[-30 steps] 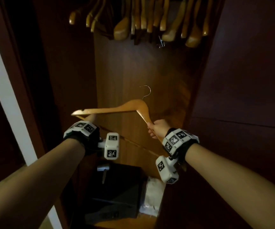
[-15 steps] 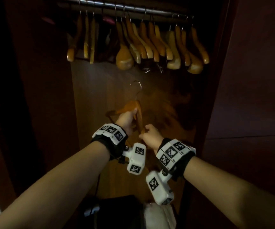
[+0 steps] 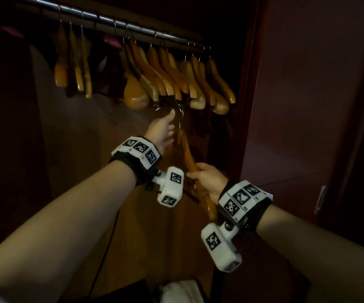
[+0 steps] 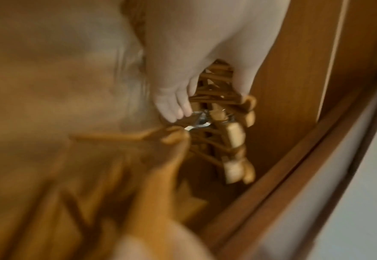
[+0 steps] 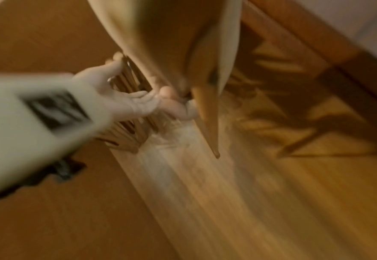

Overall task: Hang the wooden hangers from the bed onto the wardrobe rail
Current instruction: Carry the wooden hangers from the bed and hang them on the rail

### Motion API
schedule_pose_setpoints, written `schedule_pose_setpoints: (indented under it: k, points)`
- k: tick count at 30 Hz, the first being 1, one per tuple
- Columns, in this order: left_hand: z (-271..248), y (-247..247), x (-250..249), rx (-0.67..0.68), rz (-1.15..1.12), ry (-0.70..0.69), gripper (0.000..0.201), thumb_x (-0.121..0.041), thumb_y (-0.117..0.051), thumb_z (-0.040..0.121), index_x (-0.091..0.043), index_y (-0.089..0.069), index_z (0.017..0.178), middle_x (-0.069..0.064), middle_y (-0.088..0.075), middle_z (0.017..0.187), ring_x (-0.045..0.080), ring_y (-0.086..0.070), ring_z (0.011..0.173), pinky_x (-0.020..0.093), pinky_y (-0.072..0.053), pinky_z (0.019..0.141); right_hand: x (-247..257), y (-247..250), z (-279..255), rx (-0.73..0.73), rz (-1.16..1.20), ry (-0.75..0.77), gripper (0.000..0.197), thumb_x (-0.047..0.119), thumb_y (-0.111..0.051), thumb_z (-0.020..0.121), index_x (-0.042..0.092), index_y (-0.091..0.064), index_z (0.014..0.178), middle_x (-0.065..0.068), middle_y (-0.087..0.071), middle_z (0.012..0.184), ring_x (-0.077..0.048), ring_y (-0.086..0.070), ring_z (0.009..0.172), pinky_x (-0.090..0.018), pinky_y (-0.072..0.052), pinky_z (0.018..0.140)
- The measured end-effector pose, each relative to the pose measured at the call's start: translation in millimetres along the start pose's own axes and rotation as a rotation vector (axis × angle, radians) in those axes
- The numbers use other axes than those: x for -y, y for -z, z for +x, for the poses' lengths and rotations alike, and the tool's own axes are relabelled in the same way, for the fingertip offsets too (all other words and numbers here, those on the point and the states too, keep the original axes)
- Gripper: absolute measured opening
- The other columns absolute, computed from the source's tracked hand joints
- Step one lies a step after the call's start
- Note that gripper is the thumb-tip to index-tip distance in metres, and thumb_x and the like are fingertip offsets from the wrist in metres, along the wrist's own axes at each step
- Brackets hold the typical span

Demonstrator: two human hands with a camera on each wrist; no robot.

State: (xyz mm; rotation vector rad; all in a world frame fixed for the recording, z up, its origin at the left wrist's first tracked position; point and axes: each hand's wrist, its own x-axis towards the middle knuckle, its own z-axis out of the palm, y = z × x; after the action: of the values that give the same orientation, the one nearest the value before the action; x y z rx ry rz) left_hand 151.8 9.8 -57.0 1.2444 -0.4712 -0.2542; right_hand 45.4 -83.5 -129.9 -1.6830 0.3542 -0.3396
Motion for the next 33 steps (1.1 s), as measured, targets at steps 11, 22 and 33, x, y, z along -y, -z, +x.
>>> schedule_pose_setpoints:
  k: [11, 22, 33]
  points:
    - [16.3, -36.5, -63.8, 0.012, -0.494, 0.041, 0.04, -0.02, -0.061, 0.09, -0.007, -0.05, 0.126, 0.014, -0.053, 0.131, 0.019, -0.061, 0.111, 0.027, -0.051, 0.09, 42.5, 7.1, 33.4, 0.039, 0.04, -0.014, 0.022, -0.004, -0.044, 0.094, 0.016, -0.041, 0.103, -0.007, -0.053, 0.045, -0.012, -0.043, 0.024, -0.019, -0.043, 0.033]
    - [29.4, 16.2, -65.0, -0.267, -0.398, -0.043, 0.016, -0.019, -0.051, 0.096, -0.017, -0.055, 0.081, -0.001, -0.059, 0.074, 0.001, -0.055, 0.039, 0.013, -0.043, 0.039, 63.0, -6.6, 37.5, 0.028, -0.073, 0.003, 0.025, 0.001, -0.048, 0.092, 0.014, -0.047, 0.071, -0.005, -0.049, 0.071, -0.016, -0.048, 0.061, -0.028, -0.044, 0.059]
    - [19.3, -6.2, -39.0, -0.024, -0.212, -0.082, 0.055, -0.043, -0.062, 0.086, -0.018, -0.046, 0.132, 0.007, -0.057, 0.128, 0.02, -0.051, 0.12, 0.033, -0.042, 0.099, 42.6, 4.8, 34.0, 0.002, -0.093, -0.051, 0.027, 0.003, -0.044, 0.094, 0.019, -0.044, 0.072, 0.001, -0.046, 0.076, -0.009, -0.046, 0.066, -0.023, -0.043, 0.061]
